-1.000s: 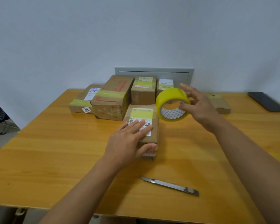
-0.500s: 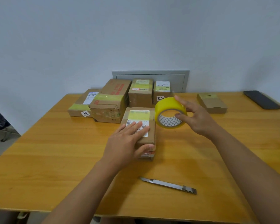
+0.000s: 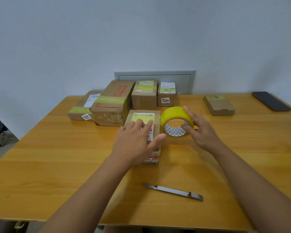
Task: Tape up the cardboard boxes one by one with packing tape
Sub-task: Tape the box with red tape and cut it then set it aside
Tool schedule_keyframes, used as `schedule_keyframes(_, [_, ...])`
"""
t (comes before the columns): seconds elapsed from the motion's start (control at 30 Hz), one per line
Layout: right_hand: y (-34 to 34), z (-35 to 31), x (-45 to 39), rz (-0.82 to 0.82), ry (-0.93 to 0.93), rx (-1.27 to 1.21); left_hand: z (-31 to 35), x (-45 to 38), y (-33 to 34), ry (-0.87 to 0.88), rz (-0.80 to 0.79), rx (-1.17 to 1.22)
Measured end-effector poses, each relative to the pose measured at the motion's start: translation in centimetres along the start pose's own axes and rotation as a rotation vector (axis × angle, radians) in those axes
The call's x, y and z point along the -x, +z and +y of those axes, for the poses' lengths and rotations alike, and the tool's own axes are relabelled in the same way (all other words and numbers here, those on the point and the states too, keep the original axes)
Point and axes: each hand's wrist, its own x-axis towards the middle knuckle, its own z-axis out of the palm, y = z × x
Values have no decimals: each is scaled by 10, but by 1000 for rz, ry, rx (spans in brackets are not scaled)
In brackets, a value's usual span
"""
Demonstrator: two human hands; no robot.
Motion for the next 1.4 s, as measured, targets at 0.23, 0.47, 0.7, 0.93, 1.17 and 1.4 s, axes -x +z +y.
schedule_keyframes(0.23, [4,2,3,9,29,-28,0,-29,2,-47,-179,52])
schedule_keyframes(0.47, [7,4,3,12,38,-31,-7,-37,-2,-58,-317,35])
schedule_keyframes(0.7, [10,7,4,22,33,-47,-11,-40,9,63,-359,-4])
schedule_keyframes(0.93, [16,14,7,35,39,-79,-14,-41,12,139,-348,3])
schedule_keyframes(1.17, [11,6,7,16,44,-16,-9,-38,9,57,-323,23])
schedule_keyframes(1.4, [5,-8,3,-10,16,64,-10,-36,3,-4,-345,73])
